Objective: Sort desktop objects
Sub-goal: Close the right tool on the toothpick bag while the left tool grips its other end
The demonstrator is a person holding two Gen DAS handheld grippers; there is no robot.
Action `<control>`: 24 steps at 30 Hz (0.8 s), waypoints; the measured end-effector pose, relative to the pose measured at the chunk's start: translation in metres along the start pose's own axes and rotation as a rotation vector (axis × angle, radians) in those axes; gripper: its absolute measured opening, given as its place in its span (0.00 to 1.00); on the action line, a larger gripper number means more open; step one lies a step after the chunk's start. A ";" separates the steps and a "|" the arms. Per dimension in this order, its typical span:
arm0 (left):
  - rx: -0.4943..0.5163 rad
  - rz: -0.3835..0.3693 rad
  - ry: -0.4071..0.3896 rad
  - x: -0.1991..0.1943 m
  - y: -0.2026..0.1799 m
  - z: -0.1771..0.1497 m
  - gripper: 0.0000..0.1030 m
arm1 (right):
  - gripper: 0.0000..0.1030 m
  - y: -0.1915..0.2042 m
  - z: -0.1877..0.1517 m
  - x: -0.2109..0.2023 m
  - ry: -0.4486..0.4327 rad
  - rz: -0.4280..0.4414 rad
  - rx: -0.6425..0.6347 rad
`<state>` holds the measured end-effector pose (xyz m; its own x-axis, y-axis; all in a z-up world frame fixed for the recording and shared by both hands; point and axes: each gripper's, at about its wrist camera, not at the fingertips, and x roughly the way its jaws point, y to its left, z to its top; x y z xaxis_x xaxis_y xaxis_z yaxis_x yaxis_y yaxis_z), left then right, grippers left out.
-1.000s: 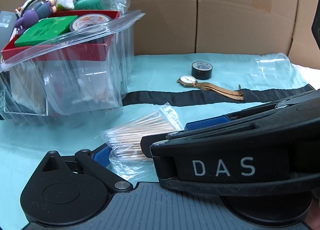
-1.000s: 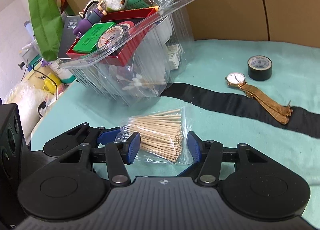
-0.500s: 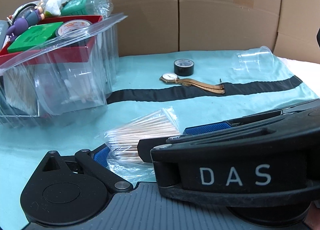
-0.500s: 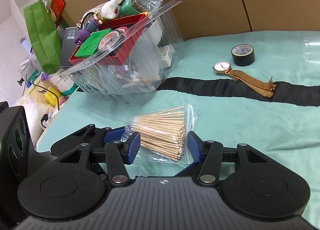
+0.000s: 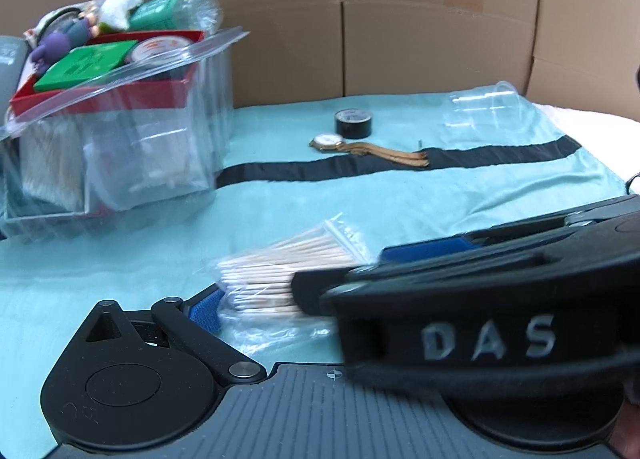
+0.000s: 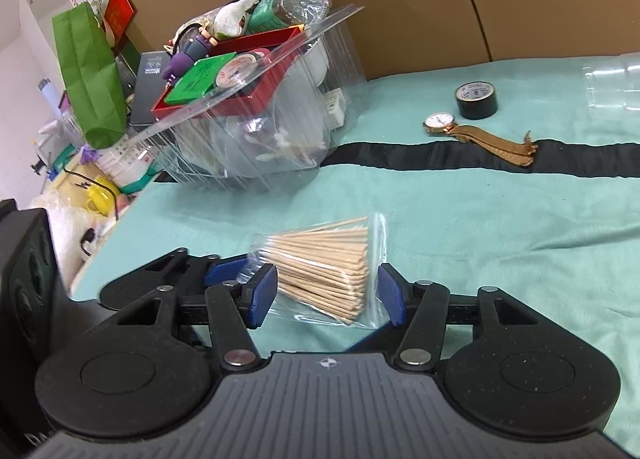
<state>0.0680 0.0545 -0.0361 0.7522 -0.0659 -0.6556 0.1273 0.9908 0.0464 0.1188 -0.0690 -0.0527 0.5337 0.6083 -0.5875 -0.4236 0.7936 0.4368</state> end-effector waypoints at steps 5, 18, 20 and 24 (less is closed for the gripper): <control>-0.039 -0.011 -0.004 -0.010 0.015 -0.006 1.00 | 0.63 -0.006 0.004 -0.007 -0.022 -0.018 0.005; 0.033 -0.056 -0.052 -0.002 0.010 0.000 1.00 | 0.54 -0.002 0.007 0.010 0.013 0.029 -0.030; 0.072 -0.084 -0.016 0.002 0.005 0.000 1.00 | 0.50 0.006 0.005 0.013 0.020 0.014 -0.092; 0.084 -0.071 -0.025 0.002 0.002 -0.001 1.00 | 0.47 0.008 0.007 0.015 0.029 0.023 -0.092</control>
<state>0.0686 0.0564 -0.0380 0.7552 -0.1393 -0.6406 0.2337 0.9702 0.0645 0.1290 -0.0537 -0.0532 0.5020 0.6244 -0.5985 -0.5014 0.7739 0.3868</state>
